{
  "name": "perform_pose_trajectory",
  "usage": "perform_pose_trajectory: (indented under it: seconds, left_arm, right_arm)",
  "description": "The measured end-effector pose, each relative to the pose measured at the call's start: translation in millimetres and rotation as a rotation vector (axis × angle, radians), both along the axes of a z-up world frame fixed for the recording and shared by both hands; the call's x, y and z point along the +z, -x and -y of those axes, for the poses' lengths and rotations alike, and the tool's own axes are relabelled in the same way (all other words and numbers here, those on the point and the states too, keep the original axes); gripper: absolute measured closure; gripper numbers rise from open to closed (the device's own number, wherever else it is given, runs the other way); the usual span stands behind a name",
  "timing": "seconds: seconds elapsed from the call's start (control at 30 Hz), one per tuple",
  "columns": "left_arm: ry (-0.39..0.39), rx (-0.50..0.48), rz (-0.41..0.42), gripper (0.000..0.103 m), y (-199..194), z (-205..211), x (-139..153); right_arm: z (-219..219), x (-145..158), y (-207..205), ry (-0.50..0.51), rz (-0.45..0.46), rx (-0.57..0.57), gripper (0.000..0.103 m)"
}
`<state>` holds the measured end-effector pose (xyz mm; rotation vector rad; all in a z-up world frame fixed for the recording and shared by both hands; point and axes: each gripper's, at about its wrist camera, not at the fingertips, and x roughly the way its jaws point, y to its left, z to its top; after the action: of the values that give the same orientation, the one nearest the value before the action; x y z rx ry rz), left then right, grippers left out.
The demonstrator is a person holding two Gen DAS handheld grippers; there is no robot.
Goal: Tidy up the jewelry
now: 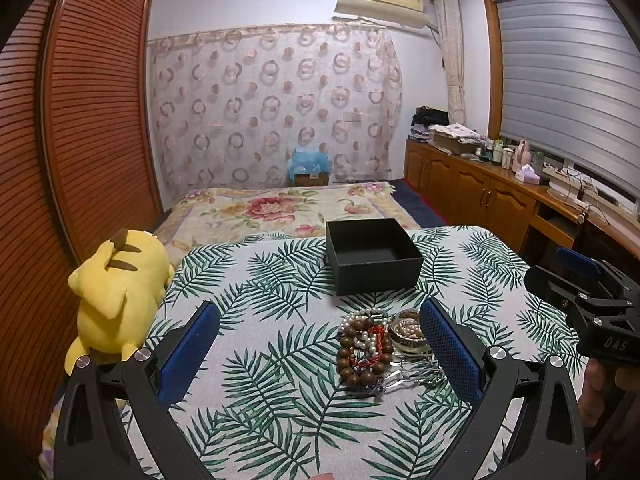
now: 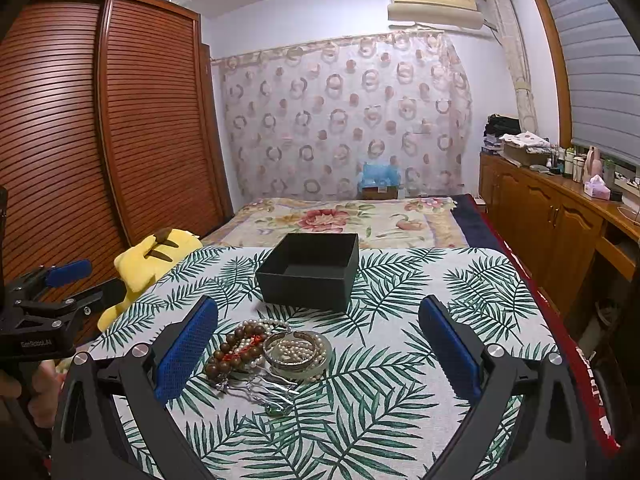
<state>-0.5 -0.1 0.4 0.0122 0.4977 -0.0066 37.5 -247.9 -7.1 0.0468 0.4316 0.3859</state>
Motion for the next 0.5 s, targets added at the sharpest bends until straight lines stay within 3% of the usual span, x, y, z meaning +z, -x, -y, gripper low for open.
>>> perform_pose_trajectory:
  seconds: [0.5]
  left_arm:
    - [0.003,-0.002,0.006,0.006,-2.4,2.2,10.1]
  right_arm:
    - [-0.1,-0.2,0.3,0.000,0.001,0.000,0.002]
